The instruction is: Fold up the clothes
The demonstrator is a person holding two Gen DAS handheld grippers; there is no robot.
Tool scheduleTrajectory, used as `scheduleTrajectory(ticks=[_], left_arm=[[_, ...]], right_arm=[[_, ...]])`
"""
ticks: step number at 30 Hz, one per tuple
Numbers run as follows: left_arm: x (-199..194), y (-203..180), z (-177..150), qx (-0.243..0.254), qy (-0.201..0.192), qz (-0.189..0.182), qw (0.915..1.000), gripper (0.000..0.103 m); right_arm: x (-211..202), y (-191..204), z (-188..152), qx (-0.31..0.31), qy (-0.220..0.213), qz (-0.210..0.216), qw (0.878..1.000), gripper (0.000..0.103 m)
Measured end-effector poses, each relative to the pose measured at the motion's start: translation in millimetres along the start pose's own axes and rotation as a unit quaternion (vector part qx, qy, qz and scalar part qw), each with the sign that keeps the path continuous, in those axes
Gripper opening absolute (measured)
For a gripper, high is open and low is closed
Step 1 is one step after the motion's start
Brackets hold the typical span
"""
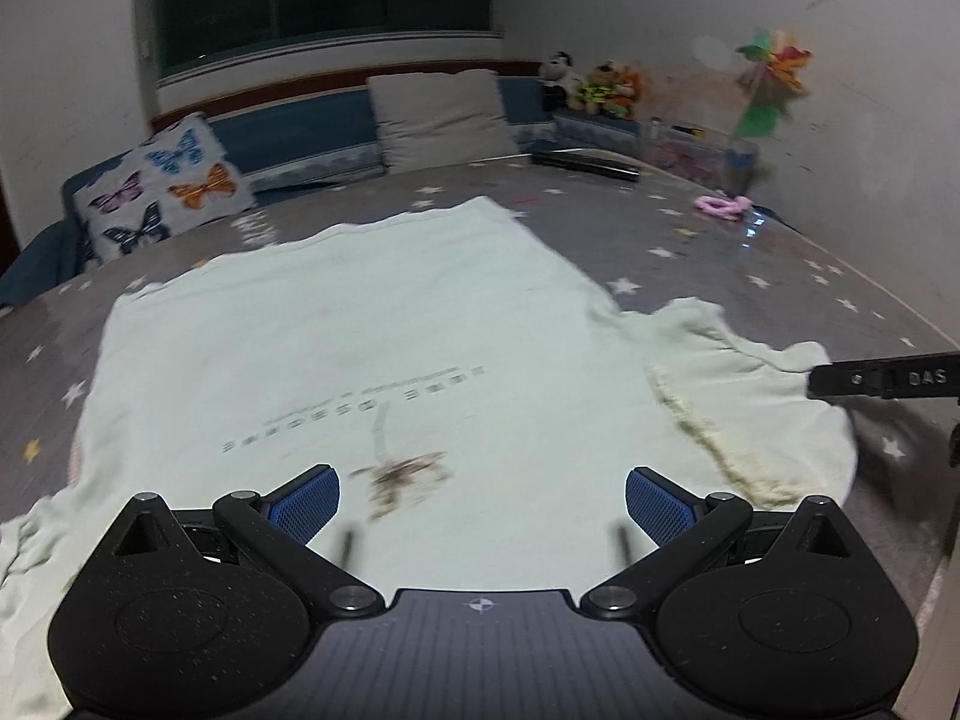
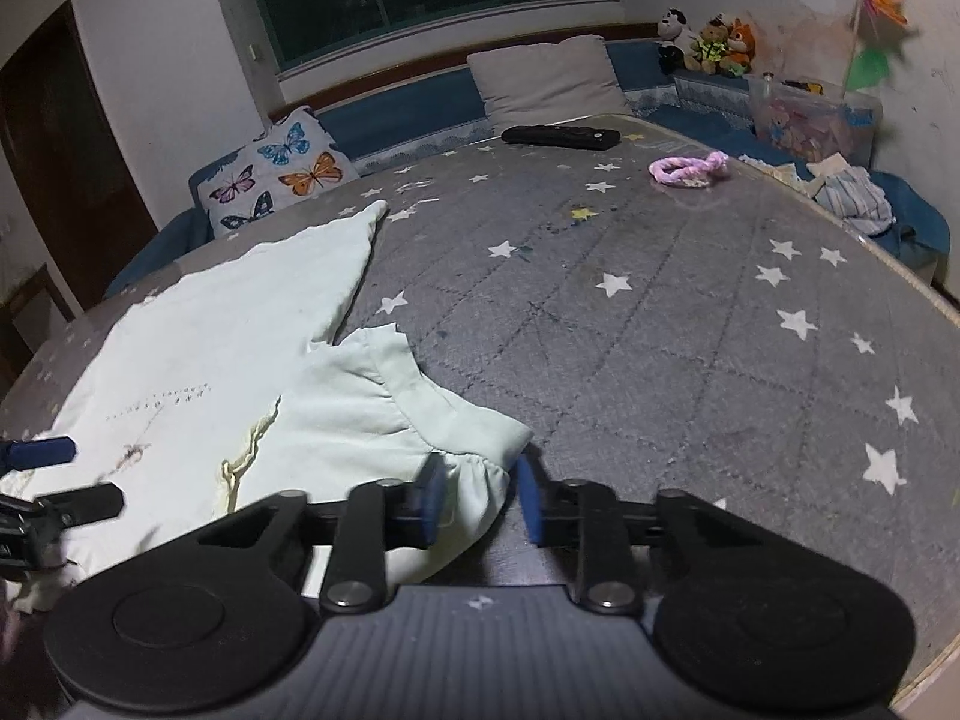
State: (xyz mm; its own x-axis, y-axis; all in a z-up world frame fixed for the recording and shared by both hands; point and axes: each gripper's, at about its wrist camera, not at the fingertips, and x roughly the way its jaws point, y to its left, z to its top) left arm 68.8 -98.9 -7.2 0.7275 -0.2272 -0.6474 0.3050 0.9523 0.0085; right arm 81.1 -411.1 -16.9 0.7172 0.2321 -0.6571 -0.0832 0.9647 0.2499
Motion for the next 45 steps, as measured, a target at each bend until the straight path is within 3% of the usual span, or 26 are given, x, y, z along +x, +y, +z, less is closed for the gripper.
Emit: scheduleTrajectory(ticks=[5,13,23,31,36,41,45], left_arm=[[7,-21,6,0.02,0.002,-0.018,0.9996,0.103],[23,-44,6,0.044,0.015,-0.037,0.9983,0.103],[30,-46,2,0.047,0.019,-0.045,0.9977,0.103],[12,-20,-8,0.028,0.013,-0.038,0.9988,0.103],[1,2,-12,0.014,0.009,-0.02,0.9997,0.103],[-6,18,-12,0.0,0.003,-0.009,1.0,0.103],[-6,14,-6,-0.001,-0.005,-0.012,0.9999,0.103]], right_arm=[[-5,-4,0,0.017,-0.006,0.013,1.0,0.008],[-25,4,13,0.017,-0.033,0.048,0.998,0.006],[-46,55,34,-0.055,-0.054,0.108,0.991,0.006],[-23,125,27,-0.148,-0.005,0.176,0.973,0.006],[-3,144,13,-0.164,0.038,0.206,0.964,0.014],[-15,131,17,-0.159,0.027,0.208,0.965,0.015],[-10,117,31,-0.161,0.021,0.167,0.972,0.015]])
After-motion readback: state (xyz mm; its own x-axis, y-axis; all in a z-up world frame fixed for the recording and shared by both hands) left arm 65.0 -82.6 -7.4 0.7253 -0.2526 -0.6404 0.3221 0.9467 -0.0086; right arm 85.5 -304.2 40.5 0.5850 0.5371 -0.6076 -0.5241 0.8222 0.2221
